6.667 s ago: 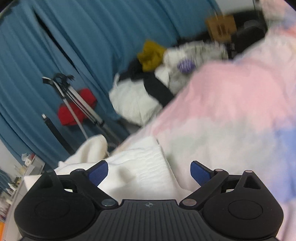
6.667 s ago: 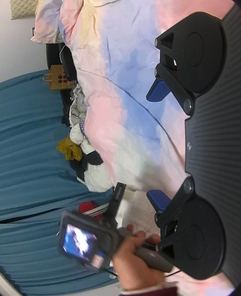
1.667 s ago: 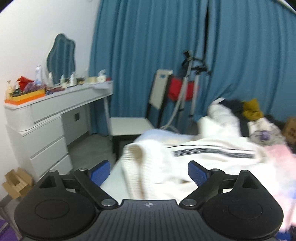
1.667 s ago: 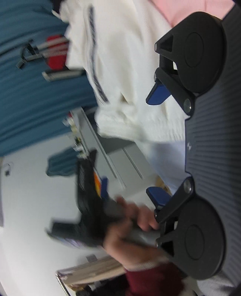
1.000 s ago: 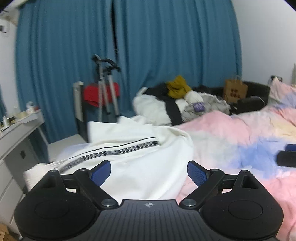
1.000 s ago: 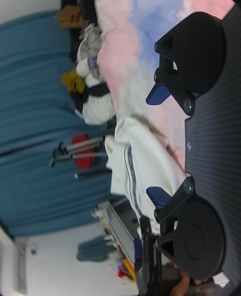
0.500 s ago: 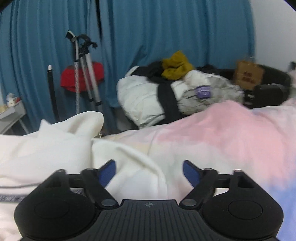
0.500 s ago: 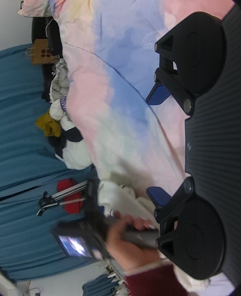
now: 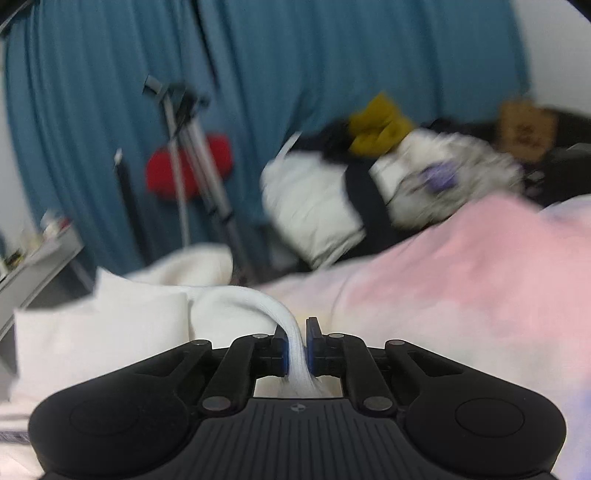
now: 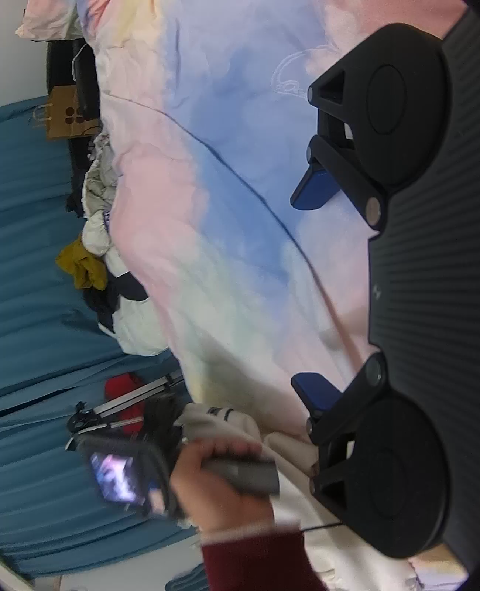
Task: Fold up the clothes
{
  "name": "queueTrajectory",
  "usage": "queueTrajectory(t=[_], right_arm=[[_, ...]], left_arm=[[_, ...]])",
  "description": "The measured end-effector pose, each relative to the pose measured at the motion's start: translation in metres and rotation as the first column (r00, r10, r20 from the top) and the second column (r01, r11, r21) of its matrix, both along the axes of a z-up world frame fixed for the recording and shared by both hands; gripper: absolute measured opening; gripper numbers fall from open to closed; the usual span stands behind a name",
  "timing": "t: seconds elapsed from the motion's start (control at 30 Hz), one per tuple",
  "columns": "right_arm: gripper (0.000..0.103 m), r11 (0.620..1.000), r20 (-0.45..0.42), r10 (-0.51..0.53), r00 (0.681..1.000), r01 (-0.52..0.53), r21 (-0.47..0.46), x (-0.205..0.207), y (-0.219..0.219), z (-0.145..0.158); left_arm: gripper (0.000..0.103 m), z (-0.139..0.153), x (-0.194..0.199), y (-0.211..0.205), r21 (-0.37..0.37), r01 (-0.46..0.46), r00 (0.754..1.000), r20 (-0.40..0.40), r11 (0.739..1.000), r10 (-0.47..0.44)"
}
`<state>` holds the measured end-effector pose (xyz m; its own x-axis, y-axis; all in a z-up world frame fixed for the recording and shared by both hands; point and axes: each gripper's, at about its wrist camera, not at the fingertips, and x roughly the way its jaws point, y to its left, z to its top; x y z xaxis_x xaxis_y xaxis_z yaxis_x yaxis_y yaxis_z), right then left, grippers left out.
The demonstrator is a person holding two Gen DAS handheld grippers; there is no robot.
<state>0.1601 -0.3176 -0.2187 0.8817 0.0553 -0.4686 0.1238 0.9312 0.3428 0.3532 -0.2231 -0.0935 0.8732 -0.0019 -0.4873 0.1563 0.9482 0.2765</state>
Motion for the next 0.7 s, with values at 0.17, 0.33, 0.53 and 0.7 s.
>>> queueTrajectory(t=[0.17, 0.33, 0.53, 0.7], right_arm=[[0.096, 1.000, 0.053, -0.030, 0.998, 0.029, 0.003, -0.015, -0.003, 0.015], [0.096, 0.996, 0.125, -0.089, 0.988, 0.088, 0.014, -0.040, -0.012, 0.040], [0.096, 0.985, 0.182, -0.162, 0.970, 0.147, 0.093, -0.067, -0.031, 0.059], [0.096, 0.986, 0.201, -0.108, 0.974, 0.079, 0.147, -0.074, -0.033, 0.064]], left_arm=[[0.008, 0.071, -0.083, 0.006, -0.083, 0.199, 0.977, 0.100, 0.976, -0.191], [0.003, 0.108, -0.175, 0.026, -0.181, 0.406, 0.913, 0.107, 0.896, -0.393], [0.003, 0.074, -0.278, 0.051, -0.200, 0.554, 0.828, 0.038, 0.808, -0.559], [0.003, -0.004, -0.332, 0.071, -0.179, 0.595, 0.772, -0.142, 0.784, -0.619]])
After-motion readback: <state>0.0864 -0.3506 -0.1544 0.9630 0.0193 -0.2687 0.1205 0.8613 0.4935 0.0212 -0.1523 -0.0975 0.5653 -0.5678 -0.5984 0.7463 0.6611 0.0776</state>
